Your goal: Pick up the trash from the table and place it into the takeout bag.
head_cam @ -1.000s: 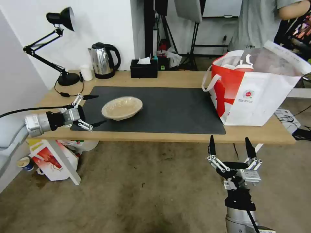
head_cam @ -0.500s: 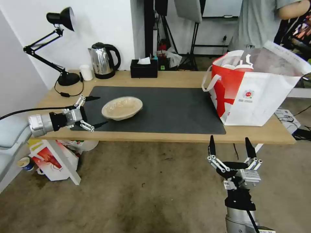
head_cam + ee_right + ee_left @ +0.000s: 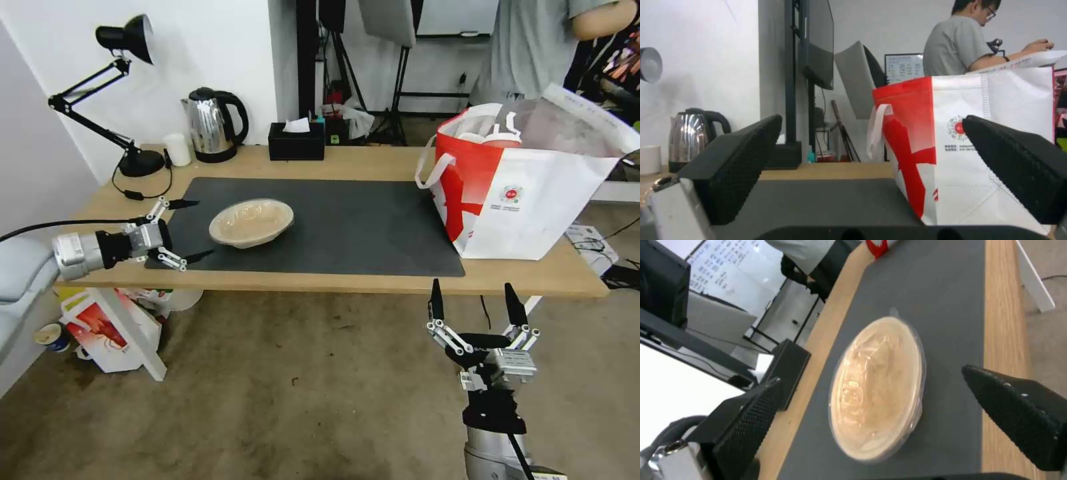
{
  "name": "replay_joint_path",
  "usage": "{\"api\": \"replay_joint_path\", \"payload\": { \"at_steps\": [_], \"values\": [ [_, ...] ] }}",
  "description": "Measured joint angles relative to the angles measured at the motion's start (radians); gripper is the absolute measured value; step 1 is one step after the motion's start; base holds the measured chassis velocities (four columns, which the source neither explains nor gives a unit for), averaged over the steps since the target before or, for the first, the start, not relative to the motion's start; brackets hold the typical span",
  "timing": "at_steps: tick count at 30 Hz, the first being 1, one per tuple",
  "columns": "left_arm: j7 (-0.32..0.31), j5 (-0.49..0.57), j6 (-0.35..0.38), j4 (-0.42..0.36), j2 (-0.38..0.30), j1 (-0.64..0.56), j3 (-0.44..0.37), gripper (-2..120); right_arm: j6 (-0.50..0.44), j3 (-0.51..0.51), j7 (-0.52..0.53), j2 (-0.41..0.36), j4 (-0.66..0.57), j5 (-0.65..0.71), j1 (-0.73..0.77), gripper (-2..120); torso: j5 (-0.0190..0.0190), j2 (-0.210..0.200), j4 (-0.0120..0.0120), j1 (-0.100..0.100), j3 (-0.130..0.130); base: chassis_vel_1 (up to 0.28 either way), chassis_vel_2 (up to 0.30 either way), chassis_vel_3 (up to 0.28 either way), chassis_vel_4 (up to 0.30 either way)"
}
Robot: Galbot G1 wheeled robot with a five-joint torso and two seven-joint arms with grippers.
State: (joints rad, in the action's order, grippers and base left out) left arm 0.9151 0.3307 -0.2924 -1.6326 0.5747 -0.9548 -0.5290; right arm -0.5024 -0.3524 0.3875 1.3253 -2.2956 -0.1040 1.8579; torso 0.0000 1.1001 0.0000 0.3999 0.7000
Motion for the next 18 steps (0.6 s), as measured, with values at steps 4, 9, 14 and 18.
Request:
{"api": "replay_joint_path", "payload": {
  "at_steps": [4,9,14,18],
  "values": [
    [0.0,-0.002,0.003,0.007,-0.009,0.007,0.006,100,0.0,0.0,0.0,0.0,0.0,0.0,0.0,100,0.0,0.0,0.0,0.0,0.0,0.0,0.0,0.0,0.0],
    [0.003,-0.019,0.004,0.021,-0.017,0.026,0.03,100,0.0,0.0,0.0,0.0,0.0,0.0,0.0,100,0.0,0.0,0.0,0.0,0.0,0.0,0.0,0.0,0.0],
    [0.004,-0.022,0.005,0.034,-0.018,0.062,0.065,100,0.0,0.0,0.0,0.0,0.0,0.0,0.0,100,0.0,0.0,-0.0001,0.0,0.0,0.0,0.0,0.0,0.0],
    [0.005,-0.023,0.006,0.046,-0.016,0.093,0.102,100,0.0,0.0,0.0,0.0,0.0,0.0,0.0,100,0.0001,0.0,-0.0001,0.0,0.0,0.0,0.0,0.0,0.0]
  ]
}}
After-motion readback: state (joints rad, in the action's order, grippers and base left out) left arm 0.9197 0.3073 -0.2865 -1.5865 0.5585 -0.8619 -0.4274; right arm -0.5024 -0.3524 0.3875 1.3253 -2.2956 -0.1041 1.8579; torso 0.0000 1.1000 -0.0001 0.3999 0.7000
